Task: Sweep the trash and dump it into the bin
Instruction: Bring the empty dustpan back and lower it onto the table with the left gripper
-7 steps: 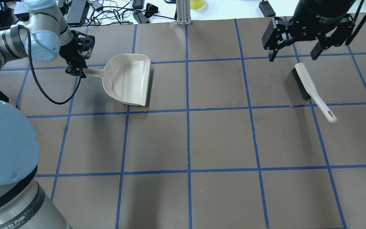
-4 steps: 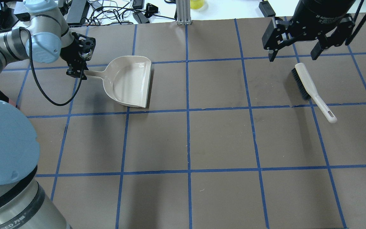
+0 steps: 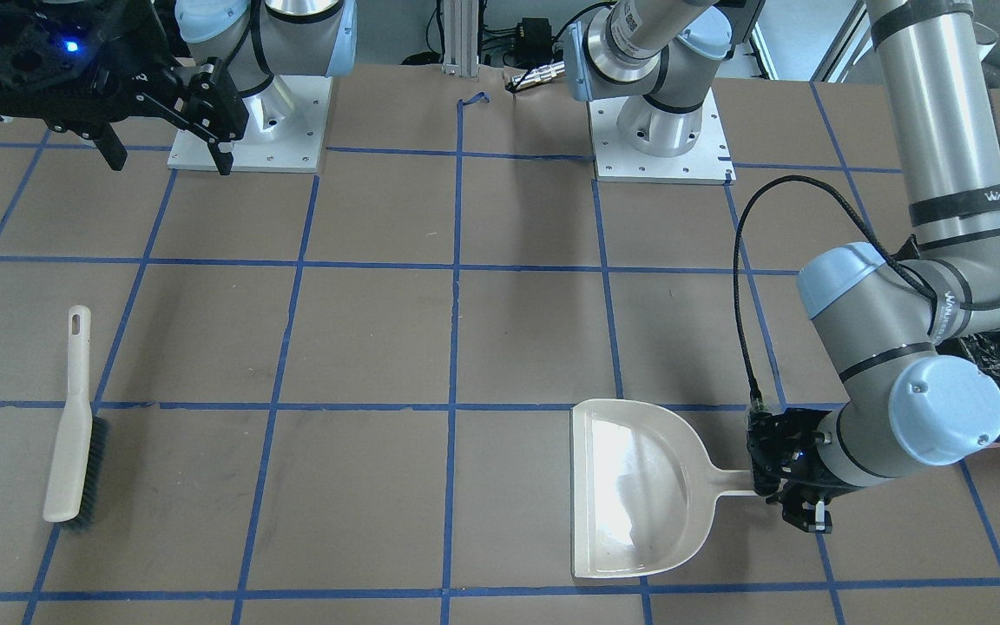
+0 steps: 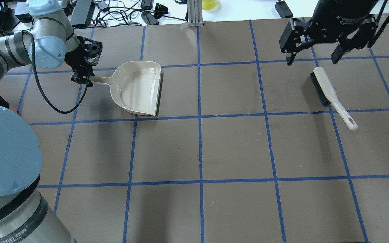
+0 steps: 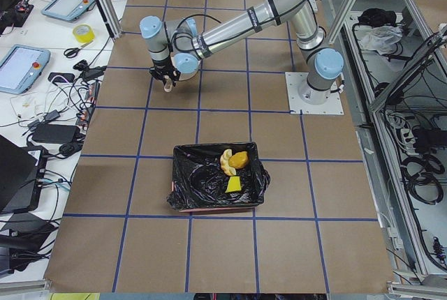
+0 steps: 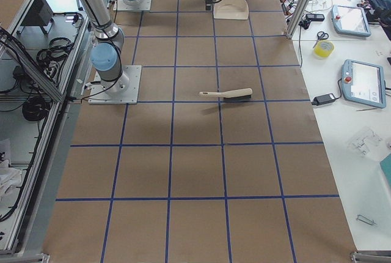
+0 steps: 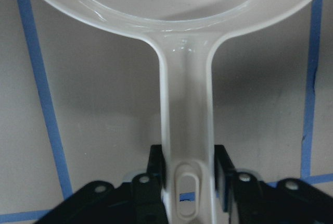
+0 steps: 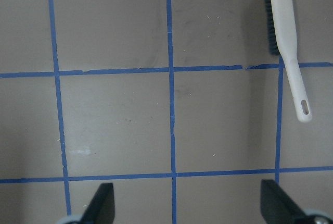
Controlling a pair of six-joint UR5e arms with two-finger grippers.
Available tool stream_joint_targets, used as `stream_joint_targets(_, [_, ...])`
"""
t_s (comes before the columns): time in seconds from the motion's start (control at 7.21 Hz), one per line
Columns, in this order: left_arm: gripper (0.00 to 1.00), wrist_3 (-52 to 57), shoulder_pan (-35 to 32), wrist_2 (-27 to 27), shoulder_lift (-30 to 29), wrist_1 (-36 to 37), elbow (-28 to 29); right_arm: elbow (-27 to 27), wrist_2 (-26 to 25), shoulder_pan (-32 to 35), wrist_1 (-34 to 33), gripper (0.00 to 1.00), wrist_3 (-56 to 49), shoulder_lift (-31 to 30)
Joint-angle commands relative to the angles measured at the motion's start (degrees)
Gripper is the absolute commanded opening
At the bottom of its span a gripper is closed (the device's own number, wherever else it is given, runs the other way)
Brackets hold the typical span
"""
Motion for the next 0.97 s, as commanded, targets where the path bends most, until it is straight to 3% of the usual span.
stream_joint_targets(0.0, [0.50,-4.58,-1.55,0.02,1.48,-0.26,0.91,0.00,0.04,0.03,-0.03,1.00,0.00,0.00])
stream_joint_targets(0.14, [0.50,-7.50,-2.96,0.02,2.98,-1.13,1.53,0.00,0.04,0.03,0.06,1.00,0.00,0.00])
stream_joint_targets(0.55, [0.50,-19.54,-7.61,-0.85,9.21,-14.38,6.88,0.00,0.21,0.03,0.06,1.00,0.18,0.18])
stream_joint_targets(0.83, [0.54,-31.12,-10.95,-0.94,14.13,-16.34,5.50,0.00,0.04,0.03,-0.03,1.00,0.26,0.44])
